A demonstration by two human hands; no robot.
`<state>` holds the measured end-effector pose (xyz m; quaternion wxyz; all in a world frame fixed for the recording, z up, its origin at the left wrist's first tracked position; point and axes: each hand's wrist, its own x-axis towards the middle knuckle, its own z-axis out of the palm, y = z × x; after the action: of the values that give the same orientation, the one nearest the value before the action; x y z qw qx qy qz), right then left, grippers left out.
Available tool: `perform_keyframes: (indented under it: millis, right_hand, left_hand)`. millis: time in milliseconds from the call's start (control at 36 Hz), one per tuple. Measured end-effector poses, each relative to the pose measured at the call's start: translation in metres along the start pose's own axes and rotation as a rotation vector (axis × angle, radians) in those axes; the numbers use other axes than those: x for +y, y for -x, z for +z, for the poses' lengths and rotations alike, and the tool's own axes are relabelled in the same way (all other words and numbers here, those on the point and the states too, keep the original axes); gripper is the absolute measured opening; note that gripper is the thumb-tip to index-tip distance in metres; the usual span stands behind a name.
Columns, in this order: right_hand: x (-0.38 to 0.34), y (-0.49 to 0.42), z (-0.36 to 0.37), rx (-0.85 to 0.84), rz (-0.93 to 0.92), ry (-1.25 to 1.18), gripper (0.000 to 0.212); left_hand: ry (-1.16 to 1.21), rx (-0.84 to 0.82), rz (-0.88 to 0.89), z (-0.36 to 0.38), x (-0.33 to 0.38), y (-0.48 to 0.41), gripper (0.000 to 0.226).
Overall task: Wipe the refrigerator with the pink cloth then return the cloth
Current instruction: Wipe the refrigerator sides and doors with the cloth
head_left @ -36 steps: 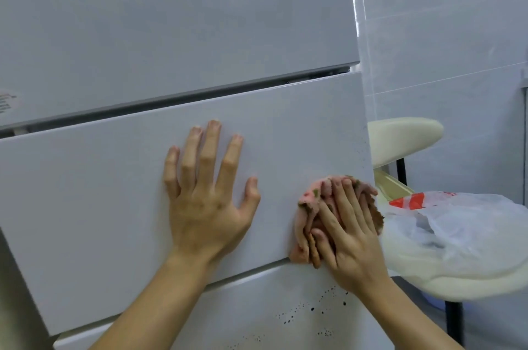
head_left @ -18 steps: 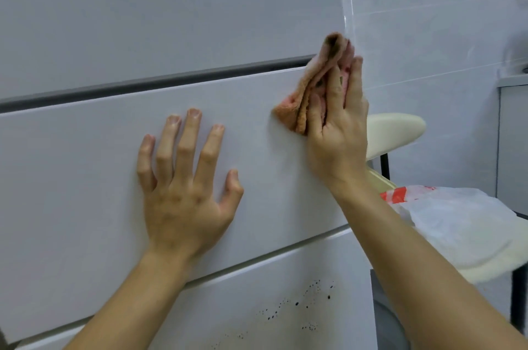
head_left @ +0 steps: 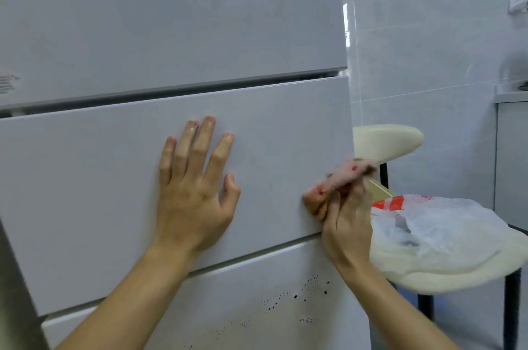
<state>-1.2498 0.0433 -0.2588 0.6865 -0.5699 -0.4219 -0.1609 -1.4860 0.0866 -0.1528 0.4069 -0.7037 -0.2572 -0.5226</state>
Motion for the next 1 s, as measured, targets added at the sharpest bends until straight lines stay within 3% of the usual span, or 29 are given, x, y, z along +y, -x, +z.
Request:
perform_keyframes:
  millis: [139,361,556,694,778,1000]
  right_hand:
    - [-0.050,-0.072,0.011,0.060,-0.317,0.115,0.061]
    - [-0.079,-0.071,0.034,0.129,-0.417,0.243,0.056]
    - [-0.017,0.062,0.038,-0.146,-0.663,0.301,0.052]
    - [0.004,0.061,0.023,-0.264,-0.773,0.358,0.058]
    - [0.008,0.037,0.018,-0.181,-0.654,0.358,0.061]
    - [-0.052,-0.019,0.029,0.123,0.133,0.087,0.075]
  left_hand:
    - [-0.045,-0.030,-0.008,-0.016,-0.023,0.007,0.058]
    - [-0.092,-0.022,-0.020,-0.025,-0.047,0.023,0.060]
    - [-0.072,-0.024,-0.045,-0.025,-0.044,0.028,0.062]
    - [-0.045,-0.054,-0.048,-0.031,-0.046,0.028,0.061]
    - [-0.036,-0.067,-0.045,-0.033,-0.049,0.028,0.061]
    - [0.004,-0.105,-0.030,-0.036,-0.056,0.028,0.061]
